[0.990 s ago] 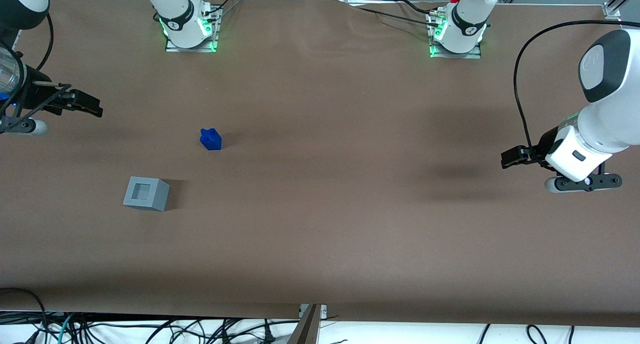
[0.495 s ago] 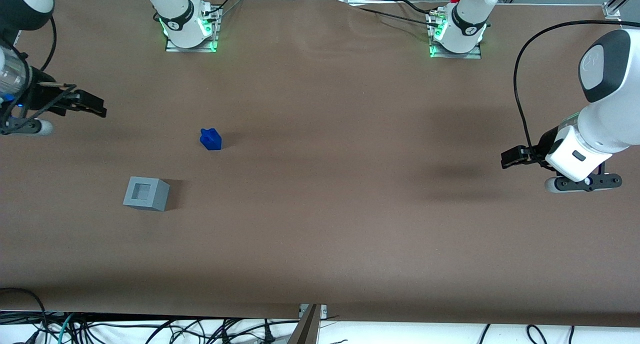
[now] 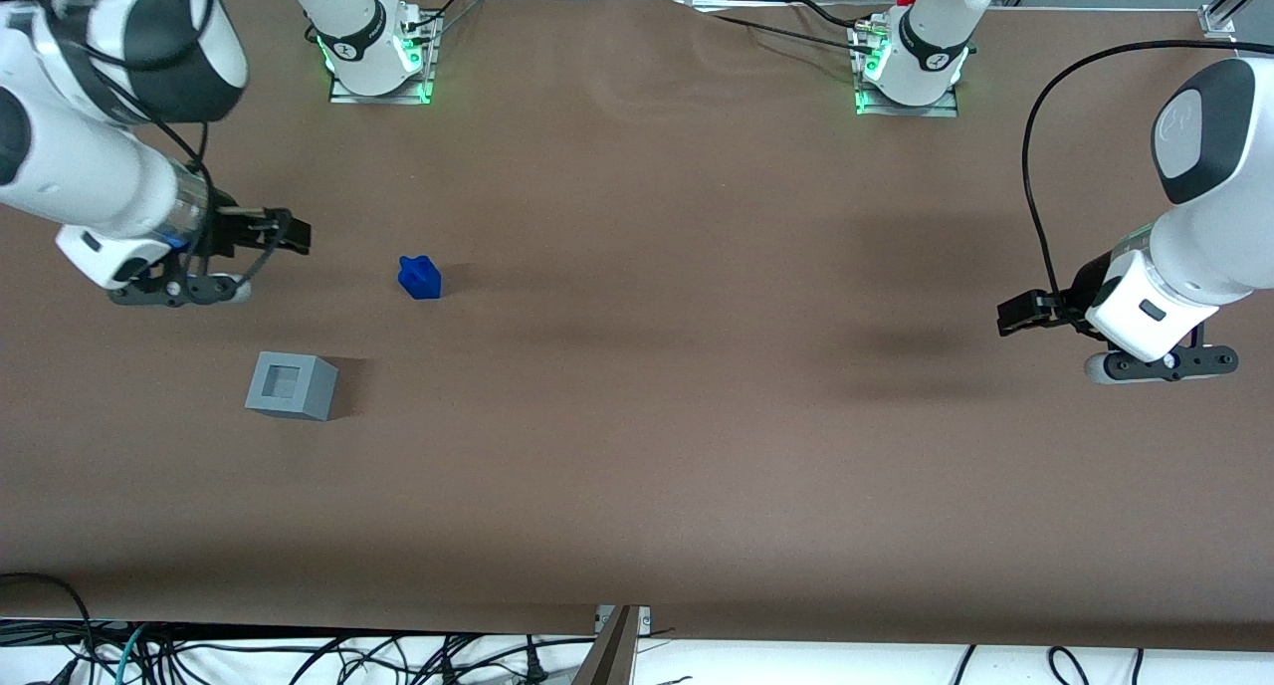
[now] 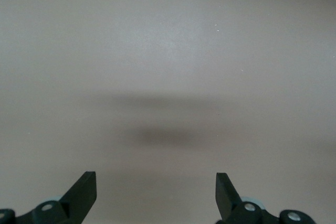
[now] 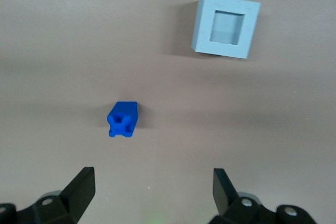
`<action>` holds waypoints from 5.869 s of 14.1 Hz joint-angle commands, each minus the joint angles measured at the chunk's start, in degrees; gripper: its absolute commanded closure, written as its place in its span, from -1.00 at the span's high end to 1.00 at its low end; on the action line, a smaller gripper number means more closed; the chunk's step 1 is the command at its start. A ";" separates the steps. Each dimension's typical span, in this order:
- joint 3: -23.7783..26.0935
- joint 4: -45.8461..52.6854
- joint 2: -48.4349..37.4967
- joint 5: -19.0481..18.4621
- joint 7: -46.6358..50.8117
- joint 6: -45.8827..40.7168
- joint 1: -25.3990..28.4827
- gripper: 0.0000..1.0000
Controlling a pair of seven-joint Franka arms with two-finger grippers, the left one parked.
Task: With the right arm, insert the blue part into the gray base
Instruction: 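Move the open right gripper over the blue part, then lower the right gripper and close it on the blue part, then lift the blue part and carry it over the gray base, then lower the blue part into the gray base's square opening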
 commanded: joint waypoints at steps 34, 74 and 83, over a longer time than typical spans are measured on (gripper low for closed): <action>3.13 -21.99 0.38 -0.99 5.78 32.61 1.12 -0.82; -0.14 7.06 22.36 1.12 -7.26 22.02 -11.36 -0.80; 0.03 7.06 23.15 1.21 -7.44 23.16 -11.27 -0.80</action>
